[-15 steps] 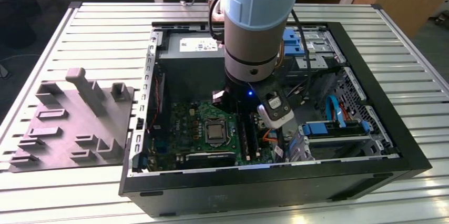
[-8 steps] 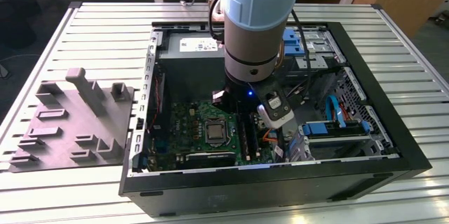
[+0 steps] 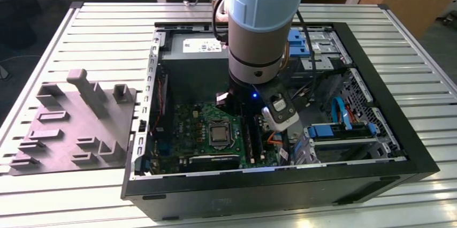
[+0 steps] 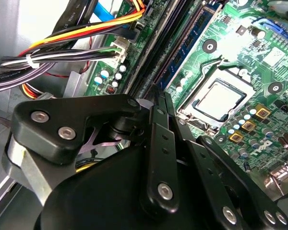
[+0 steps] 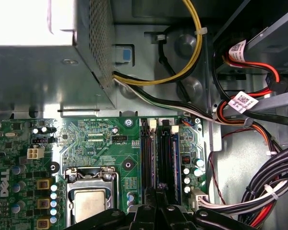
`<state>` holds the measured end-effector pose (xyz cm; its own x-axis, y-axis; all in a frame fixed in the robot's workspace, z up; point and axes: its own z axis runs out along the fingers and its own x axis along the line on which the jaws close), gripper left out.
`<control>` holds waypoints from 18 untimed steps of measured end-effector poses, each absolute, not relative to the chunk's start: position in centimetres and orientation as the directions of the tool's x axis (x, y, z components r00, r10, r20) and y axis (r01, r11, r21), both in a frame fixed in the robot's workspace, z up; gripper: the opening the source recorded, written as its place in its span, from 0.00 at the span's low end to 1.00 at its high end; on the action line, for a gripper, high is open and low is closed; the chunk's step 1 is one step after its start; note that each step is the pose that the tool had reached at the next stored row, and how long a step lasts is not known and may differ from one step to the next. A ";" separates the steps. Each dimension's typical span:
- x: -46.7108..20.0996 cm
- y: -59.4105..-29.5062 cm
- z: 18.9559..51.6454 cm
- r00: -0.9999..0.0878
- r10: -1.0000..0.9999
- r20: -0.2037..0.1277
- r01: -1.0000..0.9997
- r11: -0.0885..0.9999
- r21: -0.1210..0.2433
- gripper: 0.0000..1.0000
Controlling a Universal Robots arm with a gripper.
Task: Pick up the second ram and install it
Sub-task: 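Insert the second ram into the second slot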
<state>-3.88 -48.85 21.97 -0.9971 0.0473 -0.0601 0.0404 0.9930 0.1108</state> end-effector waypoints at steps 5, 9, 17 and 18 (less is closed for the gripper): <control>-3.9 -48.9 21.9 -0.997 0.047 -0.060 0.040 0.993 0.111 0.11; -3.9 -48.9 21.8 -0.997 0.047 -0.060 0.040 0.993 0.111 0.11; -3.9 -48.9 21.6 -0.997 0.047 -0.060 0.040 0.993 0.111 0.11; -3.9 -48.9 21.6 -0.997 0.047 -0.060 0.040 0.993 0.111 0.11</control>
<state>-3.87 -48.86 21.64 -0.9971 0.0472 -0.0601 0.0404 0.9930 0.1107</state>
